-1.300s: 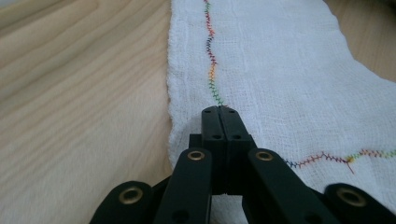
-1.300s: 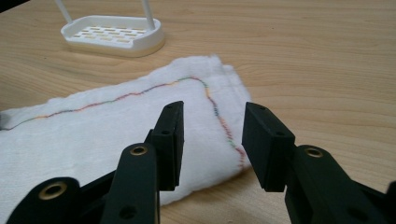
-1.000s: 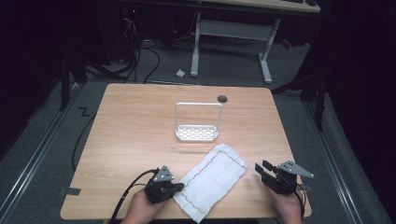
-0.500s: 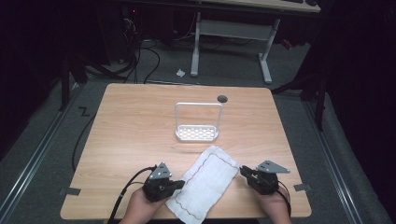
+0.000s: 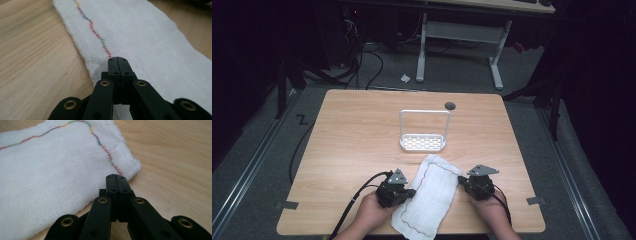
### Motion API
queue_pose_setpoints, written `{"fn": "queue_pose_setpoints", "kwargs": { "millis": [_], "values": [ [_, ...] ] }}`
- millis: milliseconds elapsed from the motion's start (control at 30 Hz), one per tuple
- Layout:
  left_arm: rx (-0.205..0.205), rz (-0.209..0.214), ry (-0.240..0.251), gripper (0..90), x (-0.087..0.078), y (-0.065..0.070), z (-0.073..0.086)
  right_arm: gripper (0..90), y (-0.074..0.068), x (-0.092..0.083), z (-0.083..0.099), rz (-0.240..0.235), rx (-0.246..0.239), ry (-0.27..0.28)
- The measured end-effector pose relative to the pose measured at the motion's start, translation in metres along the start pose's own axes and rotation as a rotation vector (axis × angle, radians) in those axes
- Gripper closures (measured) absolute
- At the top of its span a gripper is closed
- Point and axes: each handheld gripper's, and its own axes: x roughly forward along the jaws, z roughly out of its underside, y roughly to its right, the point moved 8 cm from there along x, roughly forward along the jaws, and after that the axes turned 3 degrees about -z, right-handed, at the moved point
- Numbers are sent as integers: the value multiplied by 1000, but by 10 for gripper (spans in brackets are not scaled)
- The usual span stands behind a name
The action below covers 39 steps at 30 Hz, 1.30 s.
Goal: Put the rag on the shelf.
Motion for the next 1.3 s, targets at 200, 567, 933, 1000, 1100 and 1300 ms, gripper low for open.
{"fn": "queue_pose_setpoints", "kwargs": {
  "millis": [200,567,933,1000,1100,1300],
  "values": [
    [-17,57,5,900,-6,15,12,900,-8,29,-28,-6,-32,-6],
    [-16,-36,98,829,-11,-4,-8,852,-18,35,-50,-39,-42,34],
    [-8,1,22,874,-9,7,11,854,-55,24,-24,-132,-109,9],
    [8,-21,24,839,-12,6,10,839,-59,19,-18,-140,-114,15],
    [-71,-93,92,729,-19,-20,-2,777,-60,11,-15,-155,-99,38],
    [-230,-195,151,462,-9,-71,-21,721,-52,7,-17,-129,-84,72]
  ]
}}
